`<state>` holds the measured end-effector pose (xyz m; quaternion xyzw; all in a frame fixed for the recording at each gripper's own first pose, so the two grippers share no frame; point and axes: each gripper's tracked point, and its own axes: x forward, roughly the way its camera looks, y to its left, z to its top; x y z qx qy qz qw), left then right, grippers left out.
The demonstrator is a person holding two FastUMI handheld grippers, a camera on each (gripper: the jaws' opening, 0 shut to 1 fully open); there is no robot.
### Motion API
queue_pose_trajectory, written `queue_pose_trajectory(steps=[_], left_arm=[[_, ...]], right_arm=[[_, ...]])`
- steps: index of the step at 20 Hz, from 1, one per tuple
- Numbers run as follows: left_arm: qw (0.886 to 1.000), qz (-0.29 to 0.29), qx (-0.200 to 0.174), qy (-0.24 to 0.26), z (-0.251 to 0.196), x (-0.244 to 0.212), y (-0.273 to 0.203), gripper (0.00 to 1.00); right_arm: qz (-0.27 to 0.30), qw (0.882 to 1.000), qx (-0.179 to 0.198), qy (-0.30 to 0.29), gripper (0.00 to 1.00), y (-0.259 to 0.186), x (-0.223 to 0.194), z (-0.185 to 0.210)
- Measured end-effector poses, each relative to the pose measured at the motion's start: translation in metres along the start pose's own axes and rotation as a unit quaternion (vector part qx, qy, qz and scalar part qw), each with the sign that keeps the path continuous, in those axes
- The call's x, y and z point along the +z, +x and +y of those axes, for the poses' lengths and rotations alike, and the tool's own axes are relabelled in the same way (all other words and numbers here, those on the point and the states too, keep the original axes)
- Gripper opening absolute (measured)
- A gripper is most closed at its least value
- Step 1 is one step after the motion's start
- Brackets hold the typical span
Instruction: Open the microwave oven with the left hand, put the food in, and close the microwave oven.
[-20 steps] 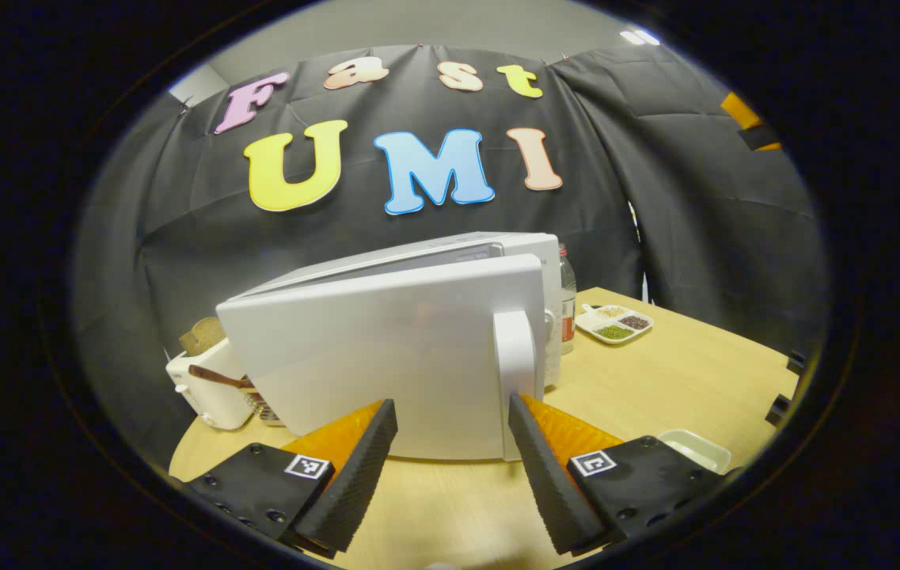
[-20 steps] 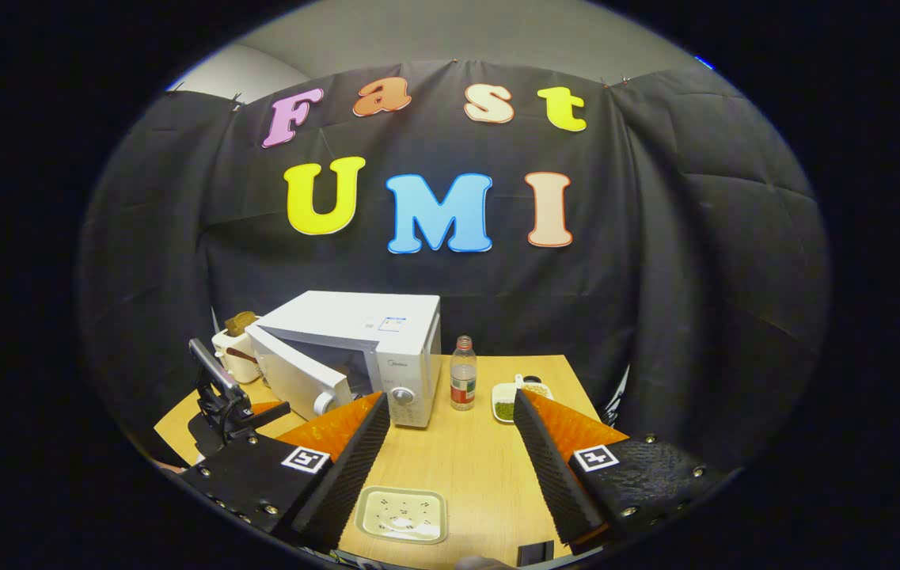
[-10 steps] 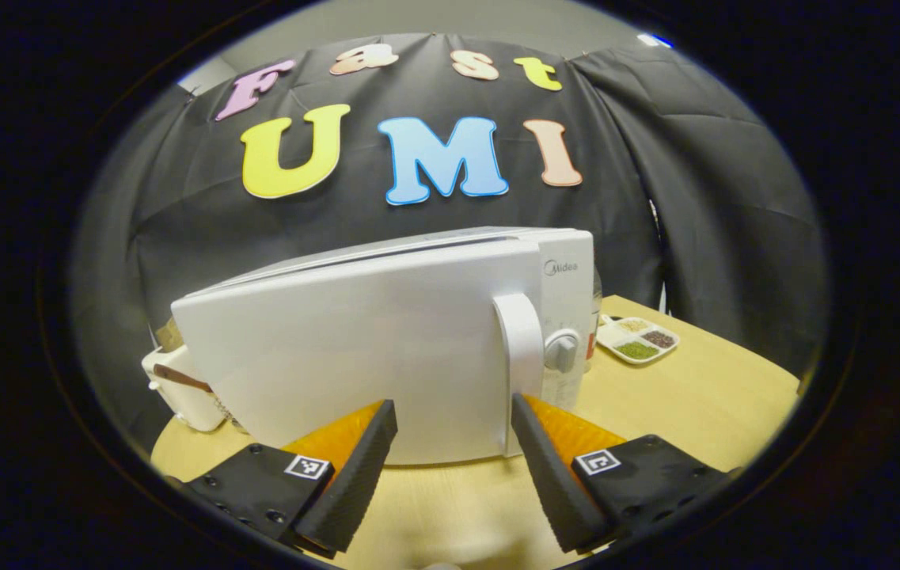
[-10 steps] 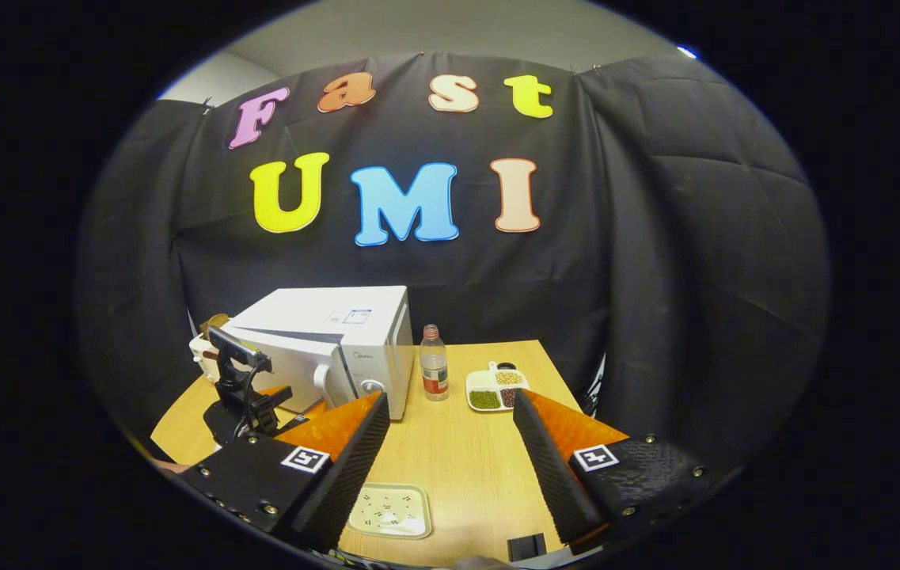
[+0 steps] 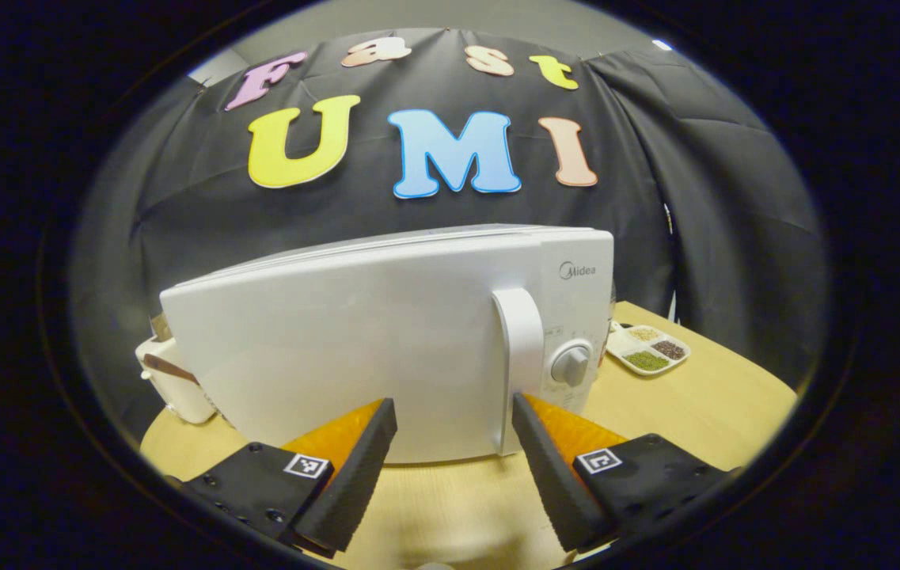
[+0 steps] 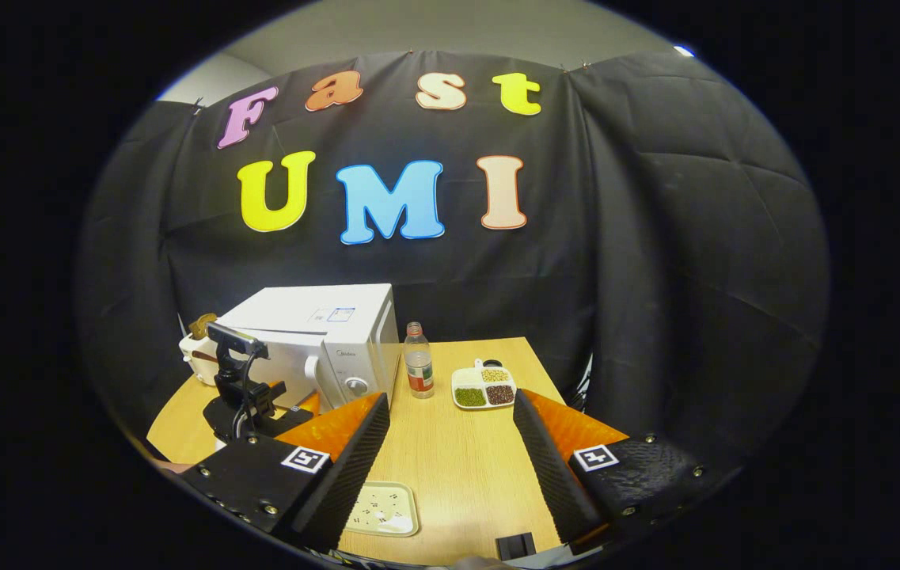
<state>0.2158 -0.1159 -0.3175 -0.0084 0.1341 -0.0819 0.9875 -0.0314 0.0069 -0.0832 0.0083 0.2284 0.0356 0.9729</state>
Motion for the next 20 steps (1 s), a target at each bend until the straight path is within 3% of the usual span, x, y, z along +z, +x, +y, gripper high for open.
queue_pose_trajectory(steps=[2, 4, 8, 13, 17, 20], left_arm=[[1.000, -0.001, 0.024, 0.010, 0.003, 0.002, 0.011, 1.00], [0.999, 0.019, 0.027, -0.013, -0.009, -0.005, 0.004, 1.00], [1.000, 0.015, 0.021, -0.008, -0.009, 0.001, -0.016, 1.00], [0.999, -0.023, 0.036, 0.003, 0.017, 0.061, -0.106, 0.98], [0.993, -0.097, 0.069, 0.008, 0.046, 0.149, -0.203, 0.94], [0.985, -0.144, 0.087, 0.027, 0.059, 0.212, -0.273, 0.98]], right_arm=[[0.005, 1.000, 0.008, -0.004, 0.96, 0.001, -0.001, 0.004], [0.009, 1.000, 0.020, -0.008, 0.96, -0.001, -0.002, 0.011], [-0.002, 0.999, 0.041, -0.014, 0.96, -0.005, 0.004, 0.020], [-0.040, 0.996, 0.075, -0.008, 0.96, -0.008, 0.029, 0.030], [-0.099, 0.992, 0.080, -0.015, 0.96, -0.015, 0.063, 0.028], [-0.131, 0.988, 0.081, -0.014, 0.96, -0.023, 0.081, 0.022]])
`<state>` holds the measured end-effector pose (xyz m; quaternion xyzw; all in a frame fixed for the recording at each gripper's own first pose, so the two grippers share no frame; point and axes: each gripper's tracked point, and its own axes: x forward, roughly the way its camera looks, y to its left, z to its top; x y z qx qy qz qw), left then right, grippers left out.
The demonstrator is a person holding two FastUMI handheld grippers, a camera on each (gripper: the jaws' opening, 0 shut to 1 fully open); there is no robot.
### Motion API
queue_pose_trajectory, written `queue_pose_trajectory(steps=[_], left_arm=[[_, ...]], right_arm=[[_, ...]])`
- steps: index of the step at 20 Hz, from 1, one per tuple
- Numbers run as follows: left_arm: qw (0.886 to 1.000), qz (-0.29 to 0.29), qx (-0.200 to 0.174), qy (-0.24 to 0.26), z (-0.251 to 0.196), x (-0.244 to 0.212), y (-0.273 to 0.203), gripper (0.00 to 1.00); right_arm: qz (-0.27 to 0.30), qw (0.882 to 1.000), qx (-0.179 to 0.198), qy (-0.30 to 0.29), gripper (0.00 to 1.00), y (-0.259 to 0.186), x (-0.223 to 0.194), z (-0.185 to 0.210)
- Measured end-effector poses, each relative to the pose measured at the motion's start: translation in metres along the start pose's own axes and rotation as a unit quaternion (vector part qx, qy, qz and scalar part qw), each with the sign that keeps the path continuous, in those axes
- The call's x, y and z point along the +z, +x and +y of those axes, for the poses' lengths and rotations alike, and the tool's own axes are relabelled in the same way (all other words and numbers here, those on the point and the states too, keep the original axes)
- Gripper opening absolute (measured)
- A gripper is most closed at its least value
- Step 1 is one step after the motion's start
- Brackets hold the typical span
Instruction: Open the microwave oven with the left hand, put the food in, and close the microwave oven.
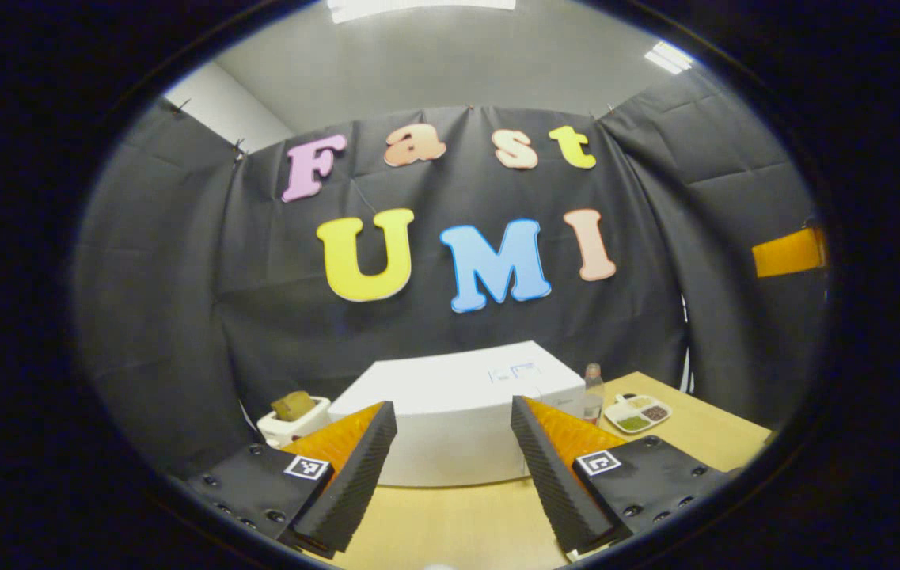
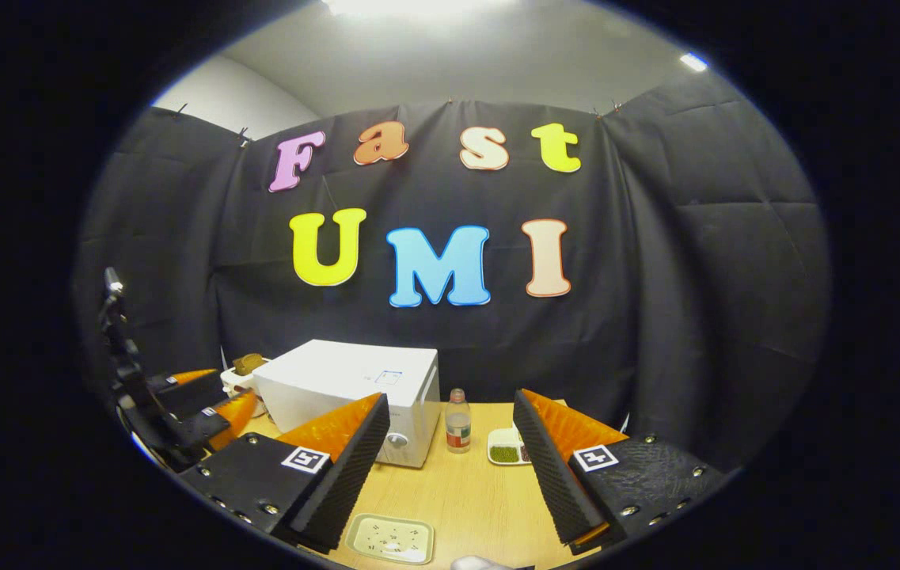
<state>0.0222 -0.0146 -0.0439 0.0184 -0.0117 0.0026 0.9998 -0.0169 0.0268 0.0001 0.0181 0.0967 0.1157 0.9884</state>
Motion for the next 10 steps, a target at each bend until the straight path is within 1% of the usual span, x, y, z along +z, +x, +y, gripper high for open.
queue_pose_trajectory(steps=[1, 2, 3, 4, 5, 7, 8, 9, 10], left_arm=[[1.000, -0.009, 0.007, 0.003, 0.008, 0.021, -0.016, 0.99], [1.000, -0.012, 0.016, 0.002, 0.016, 0.036, -0.029, 0.97], [1.000, -0.010, 0.021, -0.003, 0.020, 0.047, -0.042, 0.99], [1.000, -0.011, 0.024, -0.013, 0.023, 0.057, -0.053, 0.97], [0.999, -0.010, 0.028, -0.025, 0.026, 0.065, -0.064, 0.94], [0.999, -0.010, 0.036, -0.039, 0.031, 0.075, -0.080, 1.00], [0.998, -0.012, 0.040, -0.038, 0.033, 0.080, -0.087, 0.99], [0.998, -0.015, 0.046, -0.037, 0.035, 0.083, -0.092, 0.94], [0.998, -0.017, 0.050, -0.037, 0.036, 0.088, -0.097, 0.95]], right_arm=[[-0.003, 1.000, -0.001, -0.003, 0.96, 0.000, 0.002, -0.002], [-0.007, 1.000, -0.003, -0.005, 0.96, -0.002, 0.005, -0.004], [-0.009, 1.000, -0.001, -0.006, 0.96, -0.007, 0.002, -0.005], [-0.015, 1.000, 0.002, -0.003, 0.96, -0.009, 0.005, -0.005], [-0.019, 1.000, 0.007, 0.003, 0.96, -0.011, 0.008, -0.005], [-0.027, 1.000, 0.007, 0.009, 0.96, -0.017, 0.007, -0.010], [-0.030, 0.999, 0.007, 0.009, 0.96, -0.020, 0.007, -0.011], [-0.032, 0.999, 0.004, 0.007, 0.96, -0.021, 0.004, -0.012], [-0.032, 0.999, 0.000, 0.005, 0.96, -0.023, 0.004, -0.014]])
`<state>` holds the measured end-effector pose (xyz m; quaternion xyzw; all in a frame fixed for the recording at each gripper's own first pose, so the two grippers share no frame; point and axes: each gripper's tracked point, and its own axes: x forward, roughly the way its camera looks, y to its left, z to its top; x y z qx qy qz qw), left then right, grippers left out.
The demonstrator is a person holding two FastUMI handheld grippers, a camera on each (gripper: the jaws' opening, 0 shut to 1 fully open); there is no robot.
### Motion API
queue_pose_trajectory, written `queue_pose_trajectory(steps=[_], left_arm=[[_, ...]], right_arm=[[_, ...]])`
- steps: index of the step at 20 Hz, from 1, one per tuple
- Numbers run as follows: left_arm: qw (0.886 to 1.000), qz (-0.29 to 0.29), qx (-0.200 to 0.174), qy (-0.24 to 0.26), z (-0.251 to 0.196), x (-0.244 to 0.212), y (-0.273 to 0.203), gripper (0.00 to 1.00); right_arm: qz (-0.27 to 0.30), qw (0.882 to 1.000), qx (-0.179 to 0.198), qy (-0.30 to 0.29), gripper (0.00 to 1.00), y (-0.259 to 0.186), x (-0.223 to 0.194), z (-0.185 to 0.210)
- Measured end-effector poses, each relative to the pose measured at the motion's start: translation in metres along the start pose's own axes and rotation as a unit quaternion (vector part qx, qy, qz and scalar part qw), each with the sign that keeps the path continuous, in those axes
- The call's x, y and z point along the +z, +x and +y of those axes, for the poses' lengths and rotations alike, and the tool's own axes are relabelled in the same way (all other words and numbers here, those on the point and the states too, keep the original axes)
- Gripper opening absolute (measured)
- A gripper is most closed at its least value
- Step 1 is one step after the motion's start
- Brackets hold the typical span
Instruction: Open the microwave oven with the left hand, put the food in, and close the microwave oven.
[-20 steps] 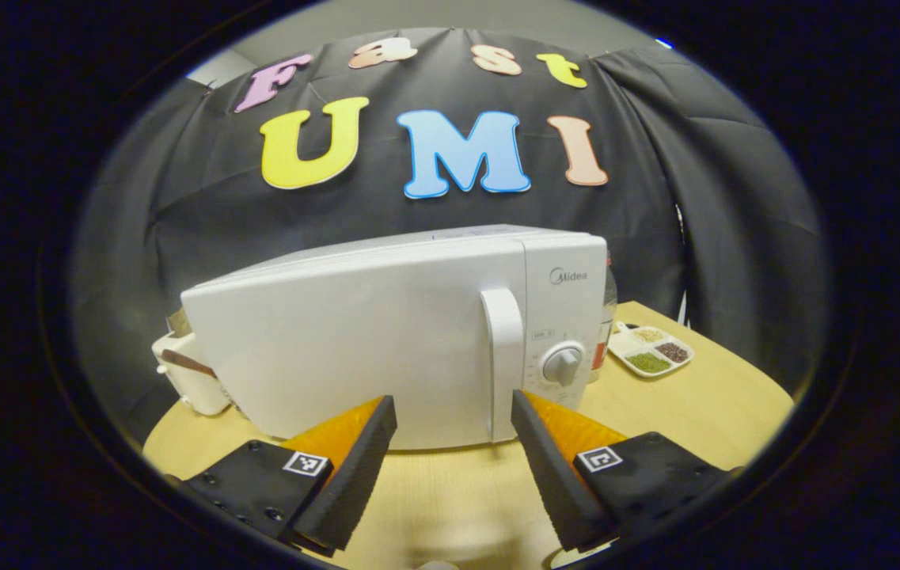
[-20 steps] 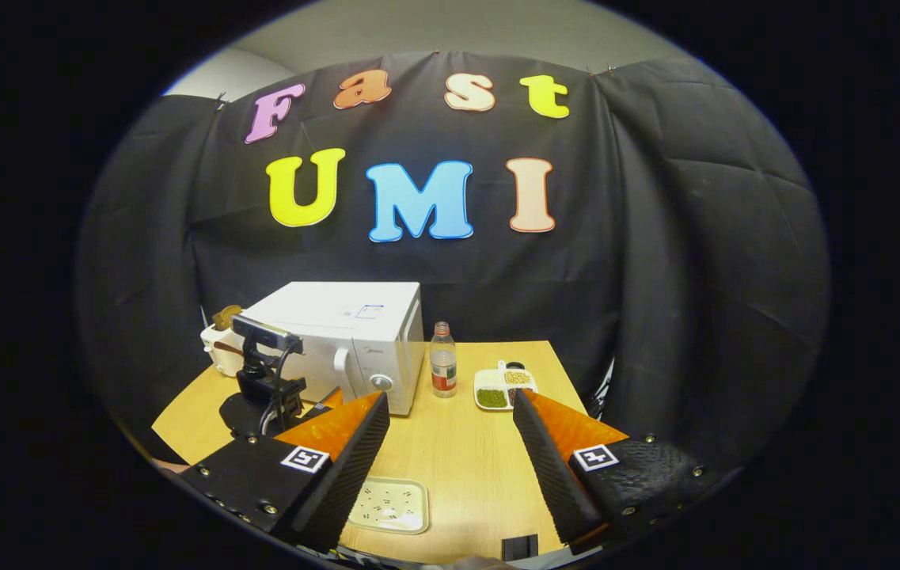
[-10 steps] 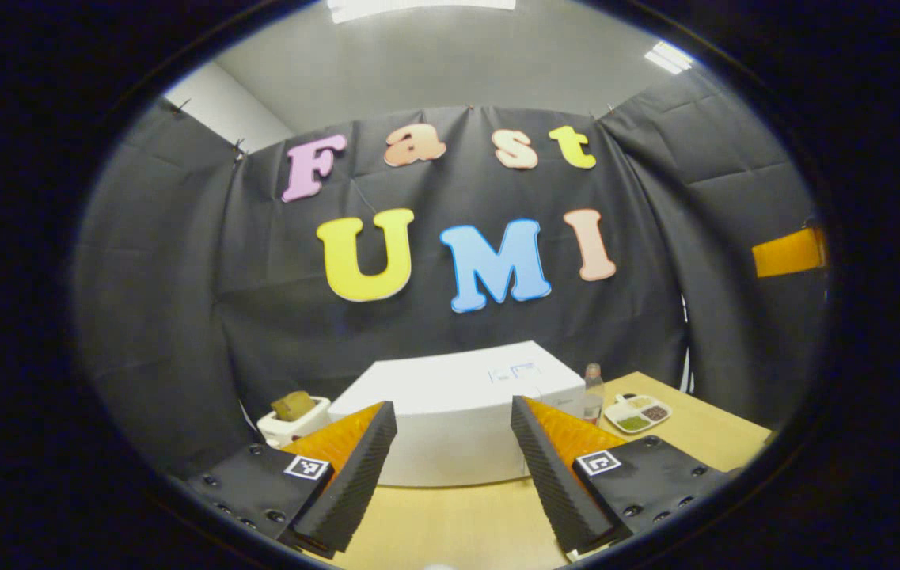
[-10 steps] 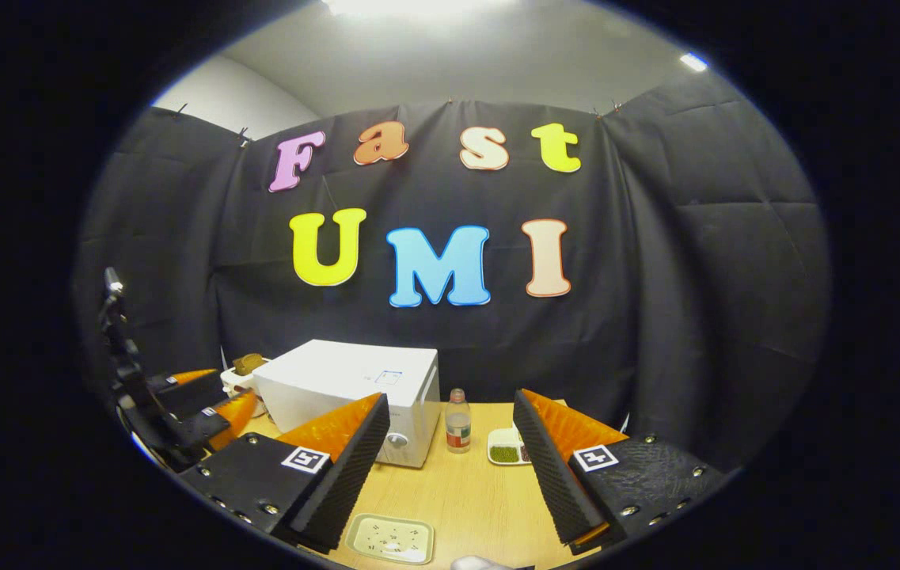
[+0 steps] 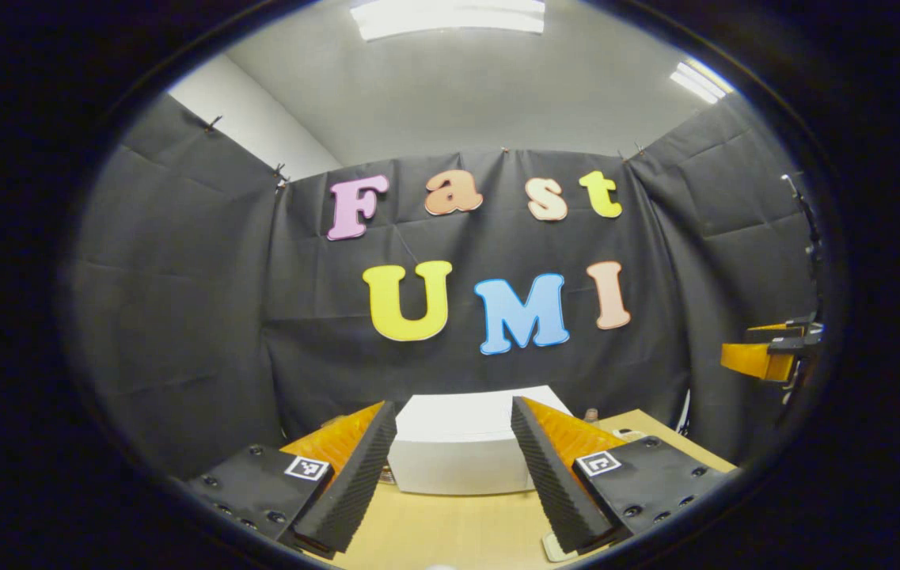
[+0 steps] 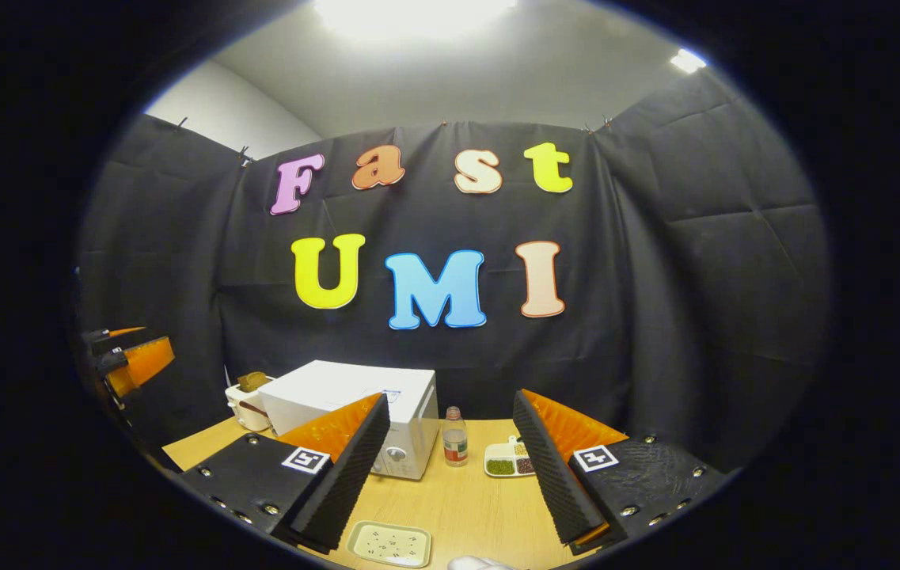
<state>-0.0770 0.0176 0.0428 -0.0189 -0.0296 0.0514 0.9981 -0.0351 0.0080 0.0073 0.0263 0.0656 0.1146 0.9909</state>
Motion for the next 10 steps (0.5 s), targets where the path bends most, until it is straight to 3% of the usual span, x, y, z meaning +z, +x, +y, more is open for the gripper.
queue_pose_trajectory(steps=[2, 4, 10], left_arm=[[1.000, -0.004, -0.001, 0.000, -0.005, 0.005, -0.006, 1.00], [1.000, -0.007, -0.006, -0.004, -0.010, 0.009, -0.009, 0.94], [1.000, -0.007, -0.006, -0.030, -0.007, 0.008, -0.007, 0.99]], right_arm=[[0.002, 1.000, -0.003, 0.000, 0.96, -0.005, -0.002, 0.000], [-0.001, 1.000, 0.001, 0.004, 0.96, -0.008, -0.001, 0.004], [0.001, 1.000, 0.004, 0.008, 0.96, -0.011, -0.004, 0.004]])
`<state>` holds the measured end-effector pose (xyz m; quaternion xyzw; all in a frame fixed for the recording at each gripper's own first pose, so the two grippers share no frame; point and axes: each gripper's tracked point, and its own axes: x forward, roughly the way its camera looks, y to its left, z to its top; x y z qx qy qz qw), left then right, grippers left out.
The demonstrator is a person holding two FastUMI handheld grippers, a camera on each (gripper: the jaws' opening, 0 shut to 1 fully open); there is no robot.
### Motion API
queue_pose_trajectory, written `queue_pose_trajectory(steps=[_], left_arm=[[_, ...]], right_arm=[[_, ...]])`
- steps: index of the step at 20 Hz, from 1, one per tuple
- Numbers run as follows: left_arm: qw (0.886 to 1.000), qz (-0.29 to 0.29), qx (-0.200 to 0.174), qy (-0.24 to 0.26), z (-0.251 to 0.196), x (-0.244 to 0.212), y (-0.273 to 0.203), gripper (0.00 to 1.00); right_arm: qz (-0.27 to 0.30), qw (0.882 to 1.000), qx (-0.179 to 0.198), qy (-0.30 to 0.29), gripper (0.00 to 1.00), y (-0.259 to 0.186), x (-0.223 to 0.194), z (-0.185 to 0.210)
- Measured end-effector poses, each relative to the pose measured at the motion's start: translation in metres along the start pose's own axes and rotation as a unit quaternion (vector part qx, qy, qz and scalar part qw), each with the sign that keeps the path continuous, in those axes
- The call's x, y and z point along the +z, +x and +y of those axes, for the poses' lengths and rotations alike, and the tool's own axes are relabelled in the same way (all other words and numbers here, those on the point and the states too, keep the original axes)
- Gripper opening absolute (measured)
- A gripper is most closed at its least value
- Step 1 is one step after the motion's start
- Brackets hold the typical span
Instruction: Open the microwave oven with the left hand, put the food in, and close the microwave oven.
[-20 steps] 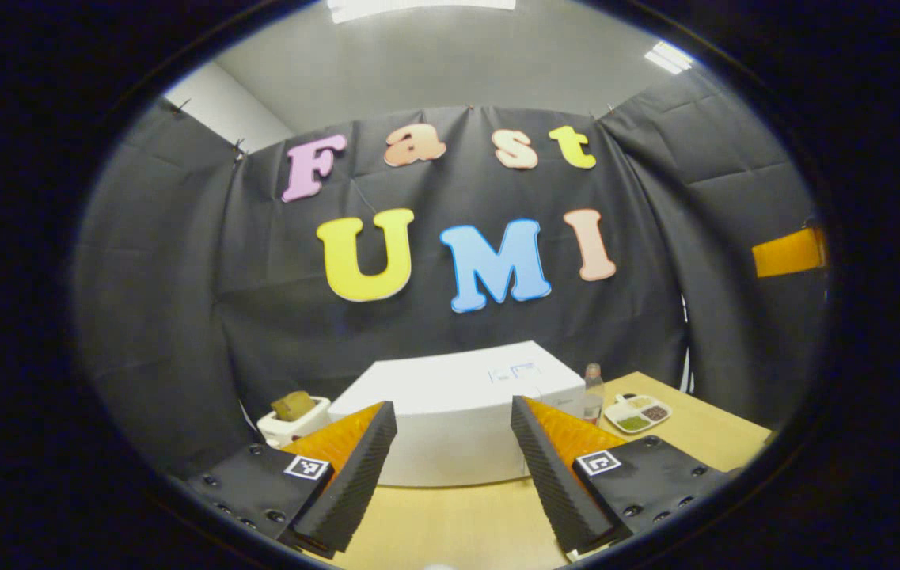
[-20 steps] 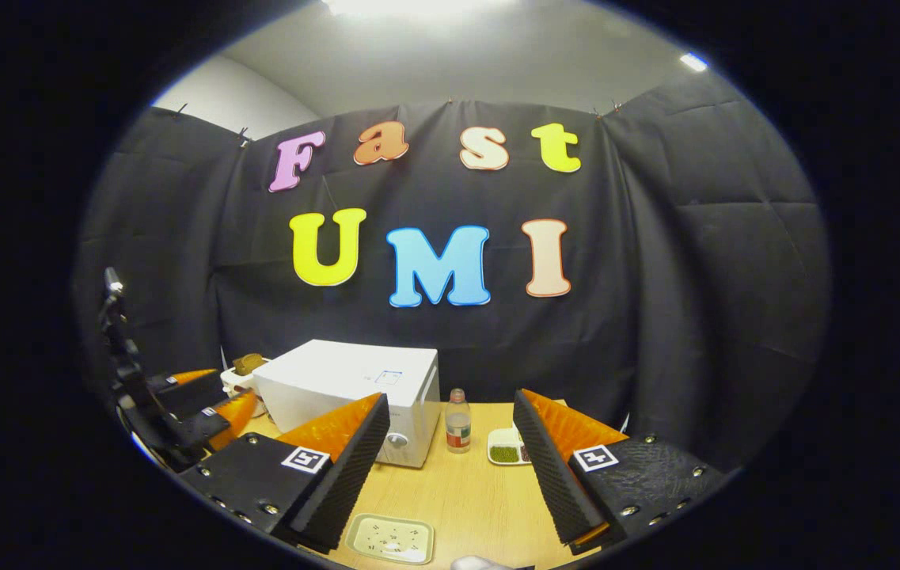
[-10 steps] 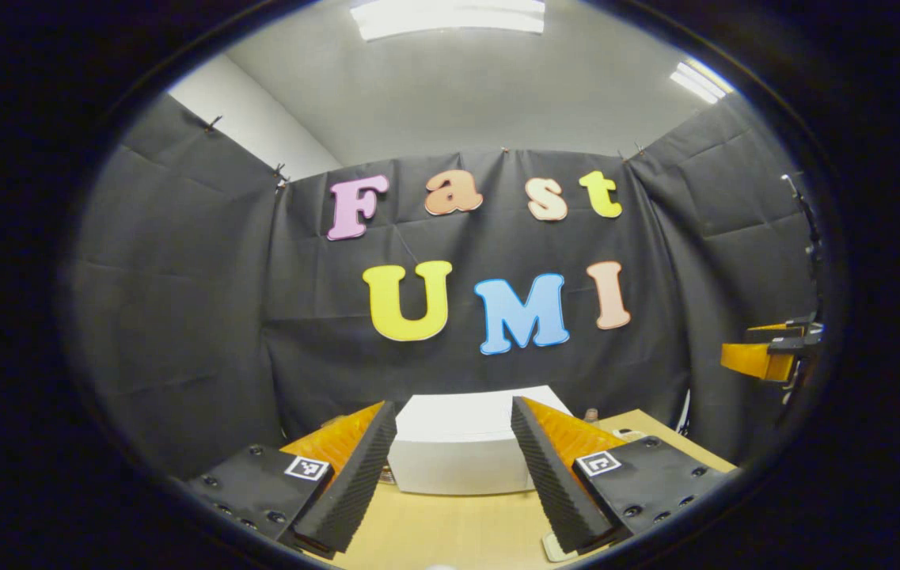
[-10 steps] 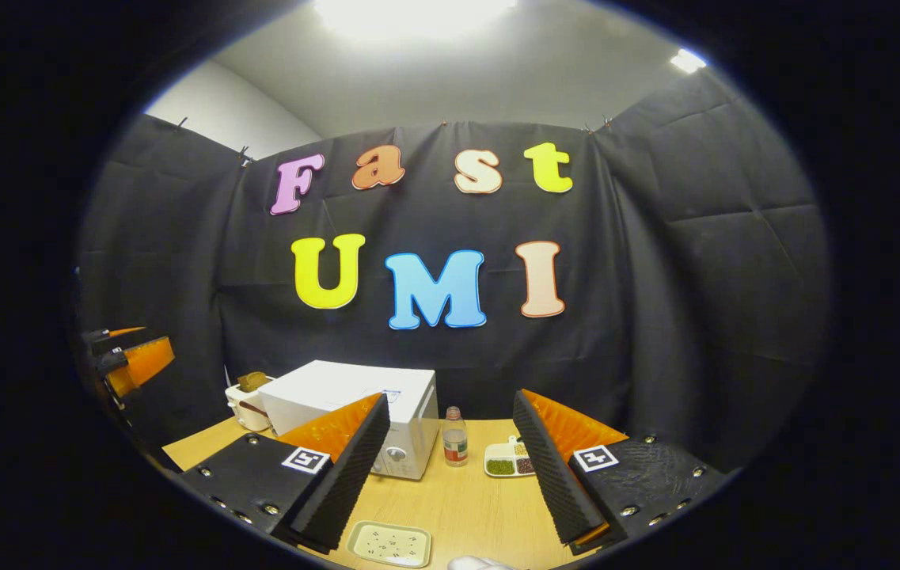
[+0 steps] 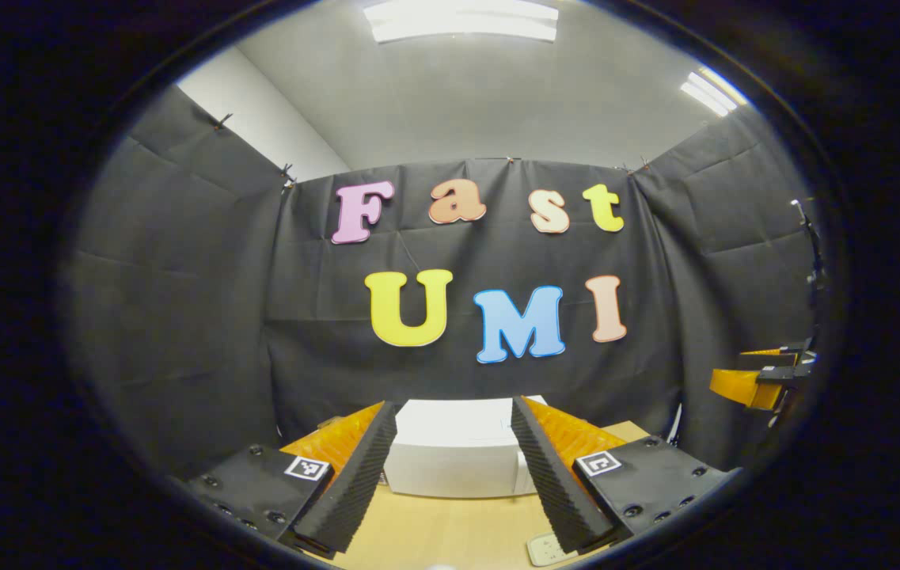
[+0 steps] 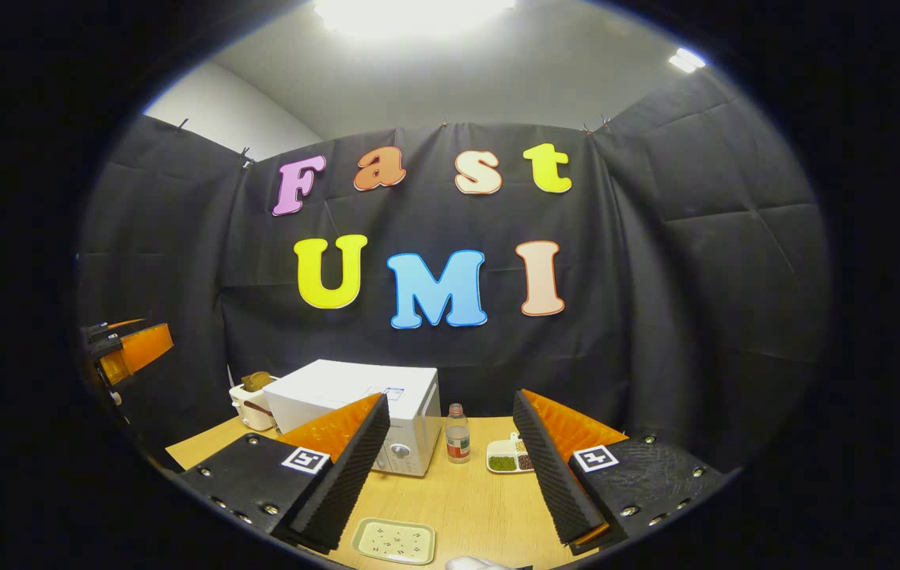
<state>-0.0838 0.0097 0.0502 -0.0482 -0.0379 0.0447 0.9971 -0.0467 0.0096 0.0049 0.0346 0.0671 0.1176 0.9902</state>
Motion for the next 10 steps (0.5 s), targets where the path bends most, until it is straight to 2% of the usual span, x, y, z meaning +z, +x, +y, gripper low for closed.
queue_pose_trajectory(steps=[3, 7, 8, 10], left_arm=[[1.000, 0.006, 0.006, -0.005, 0.008, -0.006, 0.004, 0.99], [1.000, 0.009, 0.007, -0.008, 0.010, -0.010, 0.011, 0.94], [1.000, 0.007, 0.007, -0.007, 0.010, -0.009, 0.011, 0.99], [1.000, 0.009, 0.006, -0.004, 0.009, -0.012, 0.014, 0.99]], right_arm=[[0.003, 1.000, 0.002, 0.002, 0.96, 0.003, -0.003, 0.002], [0.009, 1.000, 0.001, 0.003, 0.96, 0.009, -0.007, 0.002], [0.009, 1.000, 0.002, 0.005, 0.96, 0.010, -0.007, 0.003], [0.005, 1.000, -0.002, 0.005, 0.96, 0.011, -0.005, 0.002]])
